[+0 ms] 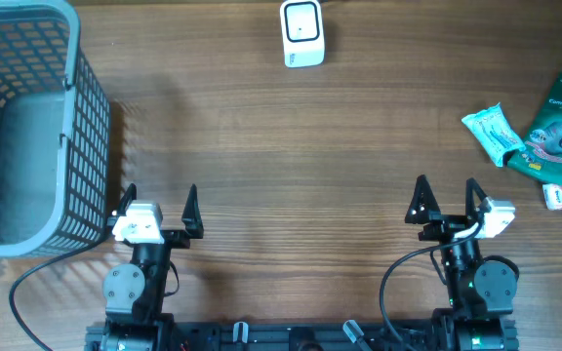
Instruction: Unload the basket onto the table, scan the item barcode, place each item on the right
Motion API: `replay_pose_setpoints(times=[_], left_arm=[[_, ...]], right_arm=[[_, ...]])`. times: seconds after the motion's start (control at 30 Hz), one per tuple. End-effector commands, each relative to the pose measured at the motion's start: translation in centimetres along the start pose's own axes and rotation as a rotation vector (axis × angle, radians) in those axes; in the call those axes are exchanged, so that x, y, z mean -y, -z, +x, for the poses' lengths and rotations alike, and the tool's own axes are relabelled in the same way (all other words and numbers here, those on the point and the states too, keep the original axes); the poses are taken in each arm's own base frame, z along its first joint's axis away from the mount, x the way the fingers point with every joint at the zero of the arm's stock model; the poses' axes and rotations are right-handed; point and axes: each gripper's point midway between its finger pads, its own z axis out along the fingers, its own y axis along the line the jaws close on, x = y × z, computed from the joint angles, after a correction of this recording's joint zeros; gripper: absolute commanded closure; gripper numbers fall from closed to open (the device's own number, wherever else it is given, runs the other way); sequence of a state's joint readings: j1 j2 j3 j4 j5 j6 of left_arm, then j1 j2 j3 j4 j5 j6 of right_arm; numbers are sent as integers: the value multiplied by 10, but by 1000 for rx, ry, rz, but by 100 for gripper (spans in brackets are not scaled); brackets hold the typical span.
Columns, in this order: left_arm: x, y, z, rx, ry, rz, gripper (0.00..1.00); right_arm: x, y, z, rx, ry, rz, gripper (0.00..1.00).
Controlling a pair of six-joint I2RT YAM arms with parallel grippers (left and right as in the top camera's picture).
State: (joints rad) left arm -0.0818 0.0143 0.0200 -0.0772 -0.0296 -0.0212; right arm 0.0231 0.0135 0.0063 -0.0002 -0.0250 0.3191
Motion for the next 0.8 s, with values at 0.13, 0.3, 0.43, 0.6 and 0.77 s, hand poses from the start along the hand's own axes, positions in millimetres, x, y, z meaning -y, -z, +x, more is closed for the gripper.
replay_pose_setpoints(times=[0.13, 0.3, 0.43, 0.6, 0.77], left_arm=[[-5, 0, 2, 6, 14, -21, 0], [-16, 0, 1, 11, 17, -68, 0], [-15, 0, 1, 10, 17, -62, 0], [-20, 0, 1, 12, 19, -86, 0], [-21, 0, 1, 13, 19, -86, 0]], right_arm=[[-1, 0, -2, 8, 2, -8, 0], [-1, 0, -2, 8, 2, -8, 0], [-1, 0, -2, 8, 2, -8, 0], [-1, 0, -2, 8, 1, -8, 0], [-1, 0, -2, 8, 2, -8, 0]])
